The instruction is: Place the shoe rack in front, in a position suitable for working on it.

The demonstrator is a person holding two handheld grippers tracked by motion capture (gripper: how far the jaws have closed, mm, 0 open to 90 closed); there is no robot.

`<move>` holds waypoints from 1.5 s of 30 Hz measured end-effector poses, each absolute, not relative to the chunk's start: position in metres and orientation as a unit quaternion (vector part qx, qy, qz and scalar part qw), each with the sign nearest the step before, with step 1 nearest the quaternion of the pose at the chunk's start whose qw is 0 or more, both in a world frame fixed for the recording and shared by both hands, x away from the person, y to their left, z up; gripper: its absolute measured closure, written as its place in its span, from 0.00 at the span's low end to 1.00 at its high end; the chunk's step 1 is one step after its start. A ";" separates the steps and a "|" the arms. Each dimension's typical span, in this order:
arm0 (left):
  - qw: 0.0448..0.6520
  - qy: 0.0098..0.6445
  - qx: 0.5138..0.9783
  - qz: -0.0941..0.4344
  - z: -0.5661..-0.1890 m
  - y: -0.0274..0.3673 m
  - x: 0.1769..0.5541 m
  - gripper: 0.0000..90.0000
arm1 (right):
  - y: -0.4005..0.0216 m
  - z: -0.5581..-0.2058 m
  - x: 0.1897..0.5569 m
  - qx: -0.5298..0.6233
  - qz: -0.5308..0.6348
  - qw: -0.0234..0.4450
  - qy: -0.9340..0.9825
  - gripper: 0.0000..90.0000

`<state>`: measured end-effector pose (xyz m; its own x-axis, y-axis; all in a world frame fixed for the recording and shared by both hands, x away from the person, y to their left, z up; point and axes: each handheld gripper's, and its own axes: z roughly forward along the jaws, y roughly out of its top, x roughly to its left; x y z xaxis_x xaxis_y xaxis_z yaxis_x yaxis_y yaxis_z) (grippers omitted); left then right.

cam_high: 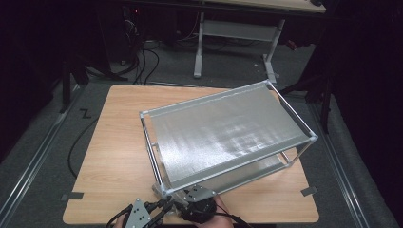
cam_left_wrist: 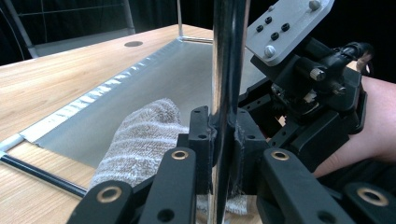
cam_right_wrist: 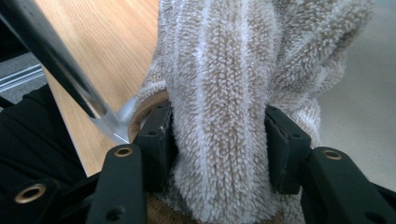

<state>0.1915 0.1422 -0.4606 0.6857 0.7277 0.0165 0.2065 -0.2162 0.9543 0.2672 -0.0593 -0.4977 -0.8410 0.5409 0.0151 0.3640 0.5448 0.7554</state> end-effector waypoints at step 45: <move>0.538 0.323 0.740 0.243 -0.460 0.138 0.191 0.89 | -0.269 -0.495 0.358 0.456 0.332 0.237 0.791 0.54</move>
